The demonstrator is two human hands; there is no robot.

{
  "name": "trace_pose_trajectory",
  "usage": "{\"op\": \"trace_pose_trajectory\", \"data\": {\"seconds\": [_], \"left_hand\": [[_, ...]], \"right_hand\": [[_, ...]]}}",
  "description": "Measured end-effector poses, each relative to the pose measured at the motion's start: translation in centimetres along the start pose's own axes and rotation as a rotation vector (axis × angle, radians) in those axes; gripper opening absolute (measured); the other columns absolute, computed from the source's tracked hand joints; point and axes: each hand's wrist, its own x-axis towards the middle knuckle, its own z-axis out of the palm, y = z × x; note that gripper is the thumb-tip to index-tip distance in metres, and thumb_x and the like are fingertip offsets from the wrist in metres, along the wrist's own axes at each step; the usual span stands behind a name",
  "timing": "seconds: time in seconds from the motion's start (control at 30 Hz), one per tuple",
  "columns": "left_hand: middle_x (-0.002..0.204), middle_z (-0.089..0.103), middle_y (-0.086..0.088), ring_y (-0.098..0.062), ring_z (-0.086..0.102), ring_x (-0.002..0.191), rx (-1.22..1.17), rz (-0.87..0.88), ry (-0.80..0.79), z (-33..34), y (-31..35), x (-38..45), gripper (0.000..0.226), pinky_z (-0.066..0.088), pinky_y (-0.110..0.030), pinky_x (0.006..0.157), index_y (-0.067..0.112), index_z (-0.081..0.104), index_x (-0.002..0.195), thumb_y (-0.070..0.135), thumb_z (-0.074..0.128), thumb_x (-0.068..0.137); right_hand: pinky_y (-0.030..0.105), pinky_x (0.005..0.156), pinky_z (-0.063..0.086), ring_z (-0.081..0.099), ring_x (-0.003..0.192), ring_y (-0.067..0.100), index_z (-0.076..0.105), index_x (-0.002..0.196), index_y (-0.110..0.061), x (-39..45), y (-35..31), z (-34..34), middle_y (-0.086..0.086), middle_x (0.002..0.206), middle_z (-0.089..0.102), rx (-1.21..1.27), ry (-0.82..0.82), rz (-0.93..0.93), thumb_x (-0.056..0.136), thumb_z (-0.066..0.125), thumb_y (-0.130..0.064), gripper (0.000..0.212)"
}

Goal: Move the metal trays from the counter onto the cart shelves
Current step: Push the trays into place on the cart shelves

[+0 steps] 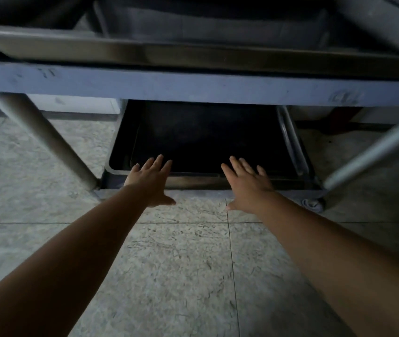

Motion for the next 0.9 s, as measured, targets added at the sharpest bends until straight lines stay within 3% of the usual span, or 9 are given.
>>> {"op": "trace_pose_trajectory", "data": {"seconds": [0.1,0.17,0.23,0.33,0.43,0.57,0.7,0.9], "left_hand": [[0.167,0.015,-0.007,-0.032,0.016,0.151,0.019,0.005,0.028,2.6,-0.1,0.7,0.123,0.016,-0.055,0.12,0.024,0.003,0.158,0.075,0.07,0.068],[0.161,0.029,-0.006,-0.033,0.027,0.147,0.007,0.006,0.06,2.9,-0.2,1.3,0.117,0.019,-0.055,0.119,0.025,0.013,0.157,0.074,0.071,0.067],[0.152,0.043,-0.006,-0.033,0.039,0.139,0.008,0.004,0.052,2.3,-0.1,1.8,0.107,0.027,-0.053,0.116,0.026,0.025,0.152,0.071,0.073,0.067],[0.135,0.057,-0.006,-0.032,0.054,0.125,0.05,0.012,0.03,1.3,0.2,2.2,0.08,0.042,-0.047,0.103,0.024,0.04,0.139,0.058,0.076,0.076],[0.124,0.062,-0.007,-0.032,0.061,0.112,0.073,0.019,0.057,0.8,0.4,2.2,0.062,0.048,-0.042,0.085,0.022,0.044,0.132,0.048,0.073,0.084],[0.117,0.064,-0.005,-0.03,0.065,0.102,0.106,0.031,0.118,1.1,0.4,2.0,0.055,0.044,-0.035,0.068,0.023,0.046,0.129,0.047,0.071,0.086],[0.11,0.065,-0.003,-0.028,0.064,0.099,0.025,0.022,0.207,2.3,0.2,1.1,0.044,0.042,-0.033,0.065,0.023,0.052,0.121,0.046,0.068,0.088],[0.098,0.065,-0.001,-0.027,0.065,0.088,0.037,-0.018,0.227,2.6,0.5,0.2,0.031,0.038,-0.033,0.06,0.023,0.055,0.112,0.046,0.063,0.092]], "right_hand": [[0.053,0.115,0.016,0.007,0.149,0.028,0.001,0.154,-0.024,2.0,-0.1,0.9,0.009,0.162,0.013,0.028,-0.068,0.024,0.071,0.079,-0.051,0.117],[0.052,0.11,0.026,0.028,0.141,0.031,0.014,0.151,-0.024,2.8,-0.5,1.5,0.01,0.149,0.037,0.05,-0.088,0.029,0.068,0.081,-0.051,0.111],[0.048,0.099,0.035,0.045,0.125,0.031,0.028,0.142,-0.025,3.0,-0.9,1.9,0.008,0.133,0.05,0.037,-0.039,0.046,0.066,0.083,-0.049,0.097],[0.043,0.085,0.04,0.055,0.109,0.03,0.039,0.125,-0.024,3.1,-1.4,1.8,0.005,0.117,0.055,-0.024,0.022,0.049,0.07,0.083,-0.036,0.072],[0.04,0.077,0.039,0.058,0.1,0.03,0.041,0.115,-0.022,3.0,-1.5,1.7,0.006,0.108,0.056,-0.032,0.077,0.039,0.077,0.075,-0.018,0.051],[0.042,0.08,0.04,0.057,0.099,0.029,0.041,0.118,-0.021,2.6,-1.4,1.9,0.006,0.109,0.057,-0.036,0.101,0.023,0.08,0.072,-0.019,0.049],[0.043,0.082,0.042,0.057,0.1,0.03,0.041,0.119,-0.02,2.4,-1.2,2.3,0.006,0.111,0.057,-0.065,0.121,0.0,0.083,0.07,-0.023,0.046],[0.037,0.069,0.038,0.059,0.09,0.029,0.045,0.11,-0.017,1.5,-1.8,2.8,0.006,0.101,0.059,-0.125,0.17,-0.042,0.077,0.065,-0.003,0.041]]}}
